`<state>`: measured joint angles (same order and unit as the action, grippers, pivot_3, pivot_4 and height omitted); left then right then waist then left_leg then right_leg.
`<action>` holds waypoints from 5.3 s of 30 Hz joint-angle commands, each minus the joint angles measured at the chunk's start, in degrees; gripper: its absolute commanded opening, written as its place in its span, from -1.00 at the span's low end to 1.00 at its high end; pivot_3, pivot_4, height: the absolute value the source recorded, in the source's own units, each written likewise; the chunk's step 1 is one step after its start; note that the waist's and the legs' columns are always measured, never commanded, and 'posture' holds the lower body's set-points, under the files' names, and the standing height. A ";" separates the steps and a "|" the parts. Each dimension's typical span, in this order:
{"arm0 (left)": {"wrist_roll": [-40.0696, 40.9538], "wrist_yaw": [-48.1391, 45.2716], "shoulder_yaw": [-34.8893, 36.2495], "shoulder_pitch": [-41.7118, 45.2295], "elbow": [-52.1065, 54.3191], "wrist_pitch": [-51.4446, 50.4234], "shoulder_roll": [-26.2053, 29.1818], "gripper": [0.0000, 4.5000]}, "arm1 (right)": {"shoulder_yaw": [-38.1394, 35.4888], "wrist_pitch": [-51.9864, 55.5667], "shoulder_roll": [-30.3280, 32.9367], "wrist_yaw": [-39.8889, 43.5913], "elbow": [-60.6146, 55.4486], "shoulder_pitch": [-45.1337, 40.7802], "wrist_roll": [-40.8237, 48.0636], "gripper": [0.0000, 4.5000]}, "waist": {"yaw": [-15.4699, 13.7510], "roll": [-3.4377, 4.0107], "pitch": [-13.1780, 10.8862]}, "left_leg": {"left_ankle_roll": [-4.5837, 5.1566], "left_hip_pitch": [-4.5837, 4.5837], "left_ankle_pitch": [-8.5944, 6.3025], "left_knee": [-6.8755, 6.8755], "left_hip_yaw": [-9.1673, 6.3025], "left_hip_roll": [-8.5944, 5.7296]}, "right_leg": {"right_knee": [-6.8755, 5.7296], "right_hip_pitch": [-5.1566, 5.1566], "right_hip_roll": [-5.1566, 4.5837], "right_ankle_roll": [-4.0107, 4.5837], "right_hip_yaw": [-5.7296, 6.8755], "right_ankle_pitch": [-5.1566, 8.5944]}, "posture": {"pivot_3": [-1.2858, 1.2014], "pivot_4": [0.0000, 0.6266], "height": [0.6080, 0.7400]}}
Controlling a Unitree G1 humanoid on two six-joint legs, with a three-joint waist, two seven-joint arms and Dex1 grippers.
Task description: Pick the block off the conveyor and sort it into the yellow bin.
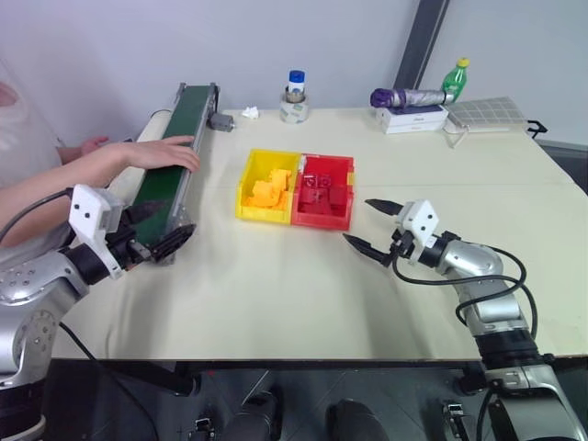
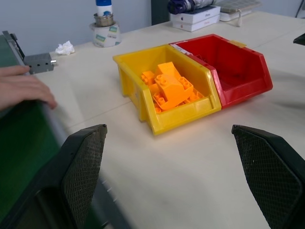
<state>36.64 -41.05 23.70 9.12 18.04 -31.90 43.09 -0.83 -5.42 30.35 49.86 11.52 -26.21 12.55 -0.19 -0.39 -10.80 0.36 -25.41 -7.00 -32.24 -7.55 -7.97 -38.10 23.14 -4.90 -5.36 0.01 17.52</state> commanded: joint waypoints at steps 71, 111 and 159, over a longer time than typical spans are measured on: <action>-0.89 2.33 -0.14 0.23 2.08 2.56 -2.43 0.97 | -0.90 -1.36 0.19 -0.12 0.02 -1.82 -0.01 1.00 | -0.01 0.00 0.00 | 0.00 0.01 0.01 0.00 0.00 0.00 | 0.00 -0.02 0.00 -0.01 0.00 -0.01 | 0.03 -0.52 1.00; -20.50 33.37 -7.94 -11.89 18.99 10.79 -24.08 0.97 | -0.51 -0.78 -0.11 0.33 -0.05 -2.07 0.29 1.00 | -0.45 -0.03 0.02 | 0.01 0.04 0.01 -0.14 0.07 0.00 | 0.04 -0.40 -0.02 0.01 0.02 0.00 | 0.03 -0.52 1.00; -35.59 50.35 -13.82 22.72 -10.36 -0.81 -33.65 0.97 | -0.03 -0.80 -1.30 -0.26 -0.51 -1.60 -0.10 1.00 | -0.53 -0.05 0.01 | 0.03 0.00 -0.01 -0.70 -0.13 0.00 | -0.03 -0.66 0.16 -0.26 0.20 -0.14 | 0.03 -0.52 1.00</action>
<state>1.46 8.35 8.83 29.99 9.06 -33.84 9.77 -0.28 -5.77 28.87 49.84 12.58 -27.28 12.06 -0.72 -0.43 -10.80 0.38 -25.41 -7.01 -32.95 -7.68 -7.98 -38.13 22.48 -4.76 -5.65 0.21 17.37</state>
